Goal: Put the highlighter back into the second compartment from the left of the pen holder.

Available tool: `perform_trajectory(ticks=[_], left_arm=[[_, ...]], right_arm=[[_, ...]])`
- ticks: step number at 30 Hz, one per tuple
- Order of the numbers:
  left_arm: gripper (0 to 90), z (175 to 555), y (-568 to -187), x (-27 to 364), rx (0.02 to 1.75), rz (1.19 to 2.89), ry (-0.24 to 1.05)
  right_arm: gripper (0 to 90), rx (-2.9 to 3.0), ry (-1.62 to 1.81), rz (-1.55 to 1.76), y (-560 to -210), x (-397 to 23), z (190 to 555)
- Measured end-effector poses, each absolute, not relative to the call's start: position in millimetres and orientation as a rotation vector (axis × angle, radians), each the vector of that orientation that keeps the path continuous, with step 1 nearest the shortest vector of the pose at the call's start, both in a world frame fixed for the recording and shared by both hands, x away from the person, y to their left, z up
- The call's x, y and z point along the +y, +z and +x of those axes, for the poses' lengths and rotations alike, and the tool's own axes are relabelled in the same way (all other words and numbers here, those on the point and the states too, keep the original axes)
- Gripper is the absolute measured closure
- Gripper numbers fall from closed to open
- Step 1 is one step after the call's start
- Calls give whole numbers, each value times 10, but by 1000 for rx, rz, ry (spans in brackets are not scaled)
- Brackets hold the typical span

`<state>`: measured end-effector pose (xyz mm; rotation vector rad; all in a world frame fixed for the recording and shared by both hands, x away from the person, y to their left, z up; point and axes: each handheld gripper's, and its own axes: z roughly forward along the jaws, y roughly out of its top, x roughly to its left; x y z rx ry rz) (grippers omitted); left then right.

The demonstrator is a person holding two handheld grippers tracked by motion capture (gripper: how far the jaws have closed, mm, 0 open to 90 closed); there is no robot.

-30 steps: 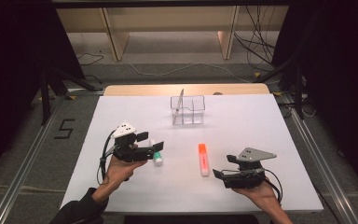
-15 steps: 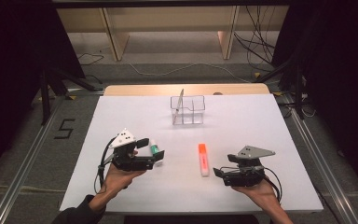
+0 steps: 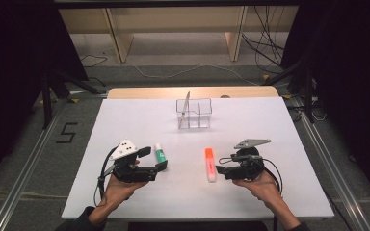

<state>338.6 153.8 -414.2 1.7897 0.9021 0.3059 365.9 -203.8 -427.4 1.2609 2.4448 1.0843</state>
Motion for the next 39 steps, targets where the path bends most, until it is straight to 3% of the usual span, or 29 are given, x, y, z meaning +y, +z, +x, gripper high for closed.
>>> perform_trajectory(ticks=[16,39], left_arm=[[173,3313,-4175,1557,884,1795,357],[169,3284,-4165,1559,878,1795,343]], right_arm=[[272,2556,868,1332,-4387,-1761,4065],[300,2643,667,1325,-4585,-1449,4264]])
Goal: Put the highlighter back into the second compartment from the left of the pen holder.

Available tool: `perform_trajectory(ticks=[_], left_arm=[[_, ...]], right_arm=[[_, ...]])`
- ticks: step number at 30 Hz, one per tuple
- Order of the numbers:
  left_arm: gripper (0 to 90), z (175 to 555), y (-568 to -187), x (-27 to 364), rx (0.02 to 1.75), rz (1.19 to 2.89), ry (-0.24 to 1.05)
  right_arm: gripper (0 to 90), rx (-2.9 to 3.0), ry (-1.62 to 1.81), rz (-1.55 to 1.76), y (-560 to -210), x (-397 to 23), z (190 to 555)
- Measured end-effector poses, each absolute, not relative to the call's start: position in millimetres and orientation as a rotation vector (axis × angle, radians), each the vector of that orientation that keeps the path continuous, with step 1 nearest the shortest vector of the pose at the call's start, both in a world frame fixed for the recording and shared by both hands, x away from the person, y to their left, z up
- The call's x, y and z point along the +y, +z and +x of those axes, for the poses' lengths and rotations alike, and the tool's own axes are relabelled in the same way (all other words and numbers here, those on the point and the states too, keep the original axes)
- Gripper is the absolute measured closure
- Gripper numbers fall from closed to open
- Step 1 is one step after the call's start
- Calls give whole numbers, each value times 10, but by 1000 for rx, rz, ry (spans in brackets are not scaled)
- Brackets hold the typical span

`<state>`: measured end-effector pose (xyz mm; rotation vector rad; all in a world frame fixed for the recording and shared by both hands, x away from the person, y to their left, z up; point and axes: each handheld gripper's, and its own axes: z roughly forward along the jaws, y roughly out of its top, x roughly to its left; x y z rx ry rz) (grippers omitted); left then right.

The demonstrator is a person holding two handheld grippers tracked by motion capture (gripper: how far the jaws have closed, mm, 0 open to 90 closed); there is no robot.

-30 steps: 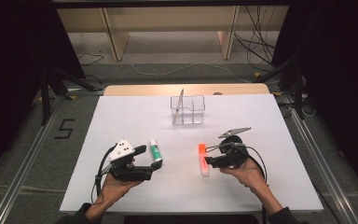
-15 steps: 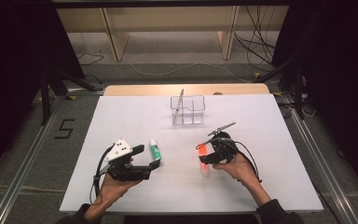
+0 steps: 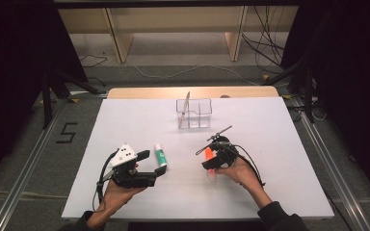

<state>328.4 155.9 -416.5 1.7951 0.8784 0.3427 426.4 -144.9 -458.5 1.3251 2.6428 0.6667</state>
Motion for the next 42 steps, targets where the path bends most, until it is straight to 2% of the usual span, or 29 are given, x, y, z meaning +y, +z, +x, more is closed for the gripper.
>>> perform_trajectory(ticks=[29,42], left_arm=[[170,3281,-4161,1557,867,1797,352],[171,3286,-4170,1545,869,1800,355]], right_arm=[[417,2668,526,1321,-4640,-1342,4325],[530,2693,451,1300,-4611,-1329,4382]])
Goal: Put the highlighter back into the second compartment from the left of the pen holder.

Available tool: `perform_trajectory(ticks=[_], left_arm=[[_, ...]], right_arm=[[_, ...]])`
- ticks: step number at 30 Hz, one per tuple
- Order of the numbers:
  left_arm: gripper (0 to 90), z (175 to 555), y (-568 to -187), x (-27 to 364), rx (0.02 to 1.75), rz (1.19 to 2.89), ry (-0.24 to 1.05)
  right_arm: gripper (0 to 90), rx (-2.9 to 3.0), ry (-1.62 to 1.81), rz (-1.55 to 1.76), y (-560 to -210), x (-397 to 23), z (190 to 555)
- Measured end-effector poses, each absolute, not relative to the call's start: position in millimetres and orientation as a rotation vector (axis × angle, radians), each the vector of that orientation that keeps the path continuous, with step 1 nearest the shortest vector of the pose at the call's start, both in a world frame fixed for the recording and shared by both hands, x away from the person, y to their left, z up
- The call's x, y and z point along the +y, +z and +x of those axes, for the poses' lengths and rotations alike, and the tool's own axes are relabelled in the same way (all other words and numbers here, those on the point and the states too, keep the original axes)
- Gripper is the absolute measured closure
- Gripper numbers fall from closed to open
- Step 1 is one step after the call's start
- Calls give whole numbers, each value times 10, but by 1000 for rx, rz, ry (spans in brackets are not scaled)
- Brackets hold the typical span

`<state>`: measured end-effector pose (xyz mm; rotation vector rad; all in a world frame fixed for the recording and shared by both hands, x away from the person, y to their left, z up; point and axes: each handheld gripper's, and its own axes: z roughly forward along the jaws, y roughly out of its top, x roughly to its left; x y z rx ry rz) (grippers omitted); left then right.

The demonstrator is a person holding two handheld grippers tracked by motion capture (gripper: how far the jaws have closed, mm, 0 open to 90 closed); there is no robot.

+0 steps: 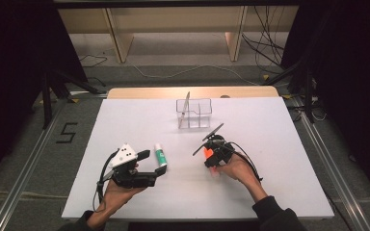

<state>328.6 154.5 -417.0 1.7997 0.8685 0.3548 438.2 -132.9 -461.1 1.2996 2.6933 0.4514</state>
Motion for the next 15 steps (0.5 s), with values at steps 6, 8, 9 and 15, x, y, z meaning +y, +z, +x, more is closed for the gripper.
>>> perform_trajectory(ticks=[6,8,9,15], left_arm=[[174,3286,-4170,1547,868,1801,357],[174,3288,-4172,1548,870,1801,357],[174,3290,-4171,1548,872,1800,357],[175,3292,-4176,1541,870,1806,352]], right_arm=[[571,2726,399,1288,-4592,-1316,4431],[588,2735,378,1286,-4587,-1308,4449],[595,2743,370,1275,-4585,-1308,4463],[658,2773,355,1290,-4572,-1341,4528]])
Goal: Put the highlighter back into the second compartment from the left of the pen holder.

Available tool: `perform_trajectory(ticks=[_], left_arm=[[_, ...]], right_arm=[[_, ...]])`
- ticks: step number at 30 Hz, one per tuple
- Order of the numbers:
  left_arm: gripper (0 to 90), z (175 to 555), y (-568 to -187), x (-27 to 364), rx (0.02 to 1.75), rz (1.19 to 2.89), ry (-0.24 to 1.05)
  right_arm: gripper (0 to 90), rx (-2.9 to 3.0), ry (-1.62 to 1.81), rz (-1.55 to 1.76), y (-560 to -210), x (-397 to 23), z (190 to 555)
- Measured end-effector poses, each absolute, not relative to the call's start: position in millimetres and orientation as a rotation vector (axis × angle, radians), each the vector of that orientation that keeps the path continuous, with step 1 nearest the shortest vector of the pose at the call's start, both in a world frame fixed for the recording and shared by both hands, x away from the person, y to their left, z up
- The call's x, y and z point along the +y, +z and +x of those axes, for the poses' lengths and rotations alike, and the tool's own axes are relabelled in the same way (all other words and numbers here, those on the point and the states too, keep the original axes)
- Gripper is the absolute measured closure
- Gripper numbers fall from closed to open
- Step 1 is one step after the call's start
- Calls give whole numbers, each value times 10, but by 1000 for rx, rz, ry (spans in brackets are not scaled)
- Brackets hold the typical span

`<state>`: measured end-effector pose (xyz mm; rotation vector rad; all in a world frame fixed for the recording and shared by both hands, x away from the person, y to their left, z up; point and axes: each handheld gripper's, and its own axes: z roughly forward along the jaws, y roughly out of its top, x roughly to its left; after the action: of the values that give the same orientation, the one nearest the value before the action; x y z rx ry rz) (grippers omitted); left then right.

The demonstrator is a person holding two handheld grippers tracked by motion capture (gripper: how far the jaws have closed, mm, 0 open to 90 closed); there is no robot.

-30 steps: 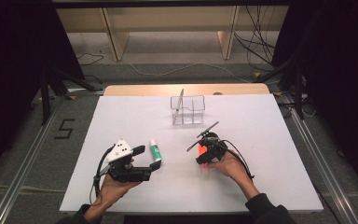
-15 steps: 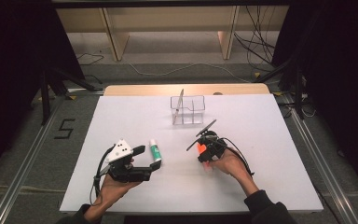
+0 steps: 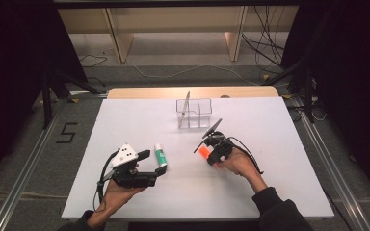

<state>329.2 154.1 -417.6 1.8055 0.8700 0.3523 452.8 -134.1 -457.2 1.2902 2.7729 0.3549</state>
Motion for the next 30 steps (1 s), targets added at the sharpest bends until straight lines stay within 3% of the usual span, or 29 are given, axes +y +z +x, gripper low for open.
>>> perform_trajectory(ticks=[9,30], left_arm=[[177,3301,-4174,1560,875,1793,343],[180,3315,-4169,1614,906,1737,350]], right_arm=[[667,2784,360,1253,-4553,-1334,4536],[669,2433,1027,1178,-4162,-1513,4557]])
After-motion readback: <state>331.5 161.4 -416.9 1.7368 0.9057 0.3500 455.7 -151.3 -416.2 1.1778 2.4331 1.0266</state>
